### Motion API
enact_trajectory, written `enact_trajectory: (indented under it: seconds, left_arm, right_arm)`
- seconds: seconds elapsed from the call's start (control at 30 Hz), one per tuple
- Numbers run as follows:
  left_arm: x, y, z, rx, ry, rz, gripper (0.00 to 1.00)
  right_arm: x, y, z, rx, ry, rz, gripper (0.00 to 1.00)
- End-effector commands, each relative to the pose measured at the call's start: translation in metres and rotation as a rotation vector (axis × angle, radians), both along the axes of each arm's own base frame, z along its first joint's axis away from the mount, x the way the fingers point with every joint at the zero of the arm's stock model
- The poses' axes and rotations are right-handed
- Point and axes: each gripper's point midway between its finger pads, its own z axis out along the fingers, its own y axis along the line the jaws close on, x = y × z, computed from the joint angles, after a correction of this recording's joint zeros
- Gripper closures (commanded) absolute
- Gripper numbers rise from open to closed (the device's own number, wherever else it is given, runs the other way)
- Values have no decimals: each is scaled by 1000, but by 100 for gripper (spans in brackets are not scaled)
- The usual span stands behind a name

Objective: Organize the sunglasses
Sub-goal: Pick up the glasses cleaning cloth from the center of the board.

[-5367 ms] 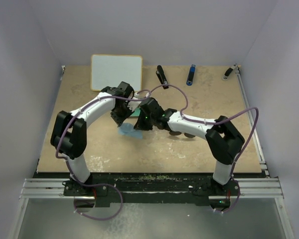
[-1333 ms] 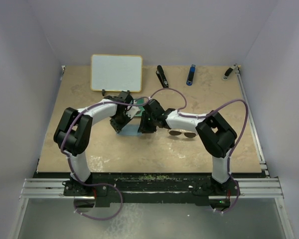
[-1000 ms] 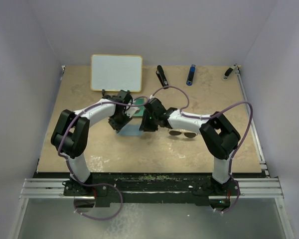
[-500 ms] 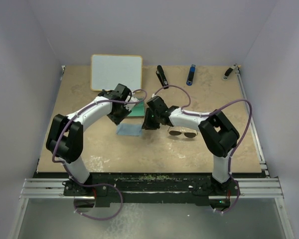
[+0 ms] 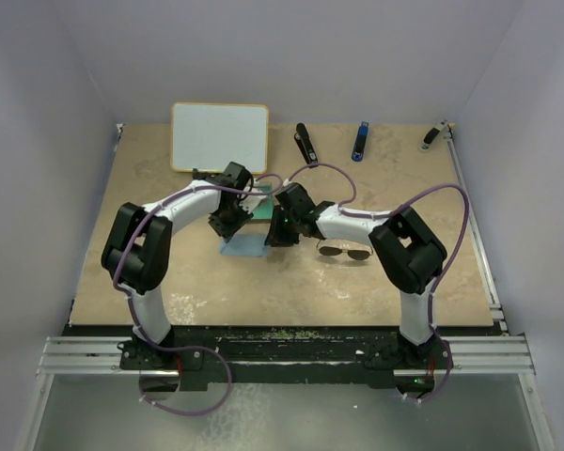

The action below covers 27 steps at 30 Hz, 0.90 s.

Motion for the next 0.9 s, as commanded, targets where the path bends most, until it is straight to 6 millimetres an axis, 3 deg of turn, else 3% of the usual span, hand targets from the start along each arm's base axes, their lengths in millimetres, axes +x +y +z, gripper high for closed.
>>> enact_trajectory:
  seconds: [0.0,0.43,0.87]
  left_arm:
    - [4,-7,-2,-39,-6,16,65]
    - [3,-7,-8,-37,13,11,66]
    - [1,-7,-7,-39,14,8,66]
  right_arm:
    - [5,16,11,56,-23,29,74]
    - [2,25,5,74,-4,49,74]
    - [4,19,22,66,-37,31,74]
